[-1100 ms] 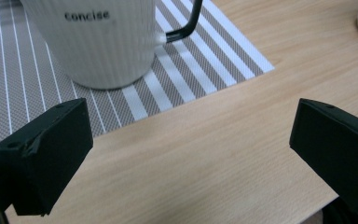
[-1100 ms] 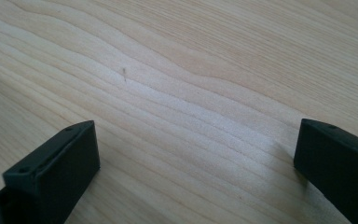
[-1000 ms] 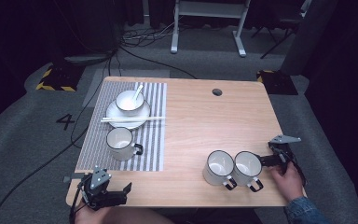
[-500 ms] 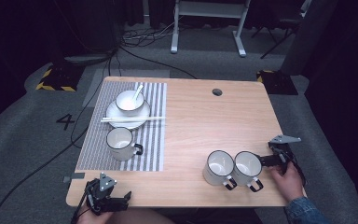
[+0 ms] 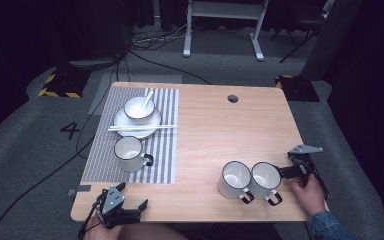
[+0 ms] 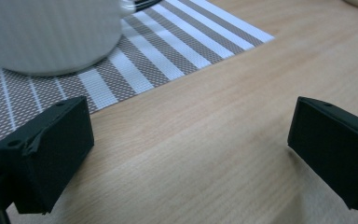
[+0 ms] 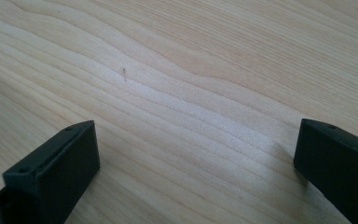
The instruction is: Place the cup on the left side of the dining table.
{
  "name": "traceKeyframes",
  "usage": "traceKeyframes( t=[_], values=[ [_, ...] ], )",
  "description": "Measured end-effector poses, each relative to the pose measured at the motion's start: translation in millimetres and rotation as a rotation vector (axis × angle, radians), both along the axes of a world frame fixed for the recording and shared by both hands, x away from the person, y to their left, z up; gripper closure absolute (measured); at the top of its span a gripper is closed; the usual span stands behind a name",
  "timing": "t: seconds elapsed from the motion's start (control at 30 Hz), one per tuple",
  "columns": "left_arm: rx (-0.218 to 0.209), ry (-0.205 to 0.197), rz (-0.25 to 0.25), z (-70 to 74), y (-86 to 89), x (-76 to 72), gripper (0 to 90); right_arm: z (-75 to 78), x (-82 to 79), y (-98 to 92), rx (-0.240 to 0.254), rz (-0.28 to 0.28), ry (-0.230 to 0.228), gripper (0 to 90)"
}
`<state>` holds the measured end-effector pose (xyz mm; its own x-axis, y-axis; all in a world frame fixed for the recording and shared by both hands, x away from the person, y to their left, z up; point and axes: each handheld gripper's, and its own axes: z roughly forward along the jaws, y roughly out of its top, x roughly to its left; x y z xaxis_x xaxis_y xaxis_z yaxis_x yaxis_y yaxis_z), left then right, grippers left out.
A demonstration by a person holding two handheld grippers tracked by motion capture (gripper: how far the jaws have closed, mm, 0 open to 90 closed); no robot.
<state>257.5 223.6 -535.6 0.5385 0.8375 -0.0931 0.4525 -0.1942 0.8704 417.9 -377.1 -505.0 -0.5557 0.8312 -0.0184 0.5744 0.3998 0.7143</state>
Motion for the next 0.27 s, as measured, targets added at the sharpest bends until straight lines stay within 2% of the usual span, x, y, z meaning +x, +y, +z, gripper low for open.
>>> traceKeyframes(
  t=[0.07, 0.1, 0.13, 0.27],
  values=[
    [0.008, -0.001, 0.008, 0.1, -1.3, 0.0, 0.6, 0.0, 0.0, 0.0, 0.000, 0.000, 0.000, 0.3],
    [0.066, -0.009, 0.011, 0.3, -4.6, -0.7, 0.6, 0.0, 0.0, 0.0, 0.000, 0.000, 0.000, 0.3],
    [0.076, -0.011, 0.016, 0.4, -5.8, -0.7, 0.4, 0.0, 0.0, 0.0, 0.001, 0.000, 0.001, 0.3],
    [0.070, -0.015, 0.024, 0.0, -6.8, -0.4, 0.5, 0.0, 0.0, 0.0, 0.000, 0.000, 0.000, 0.3]
  ],
)
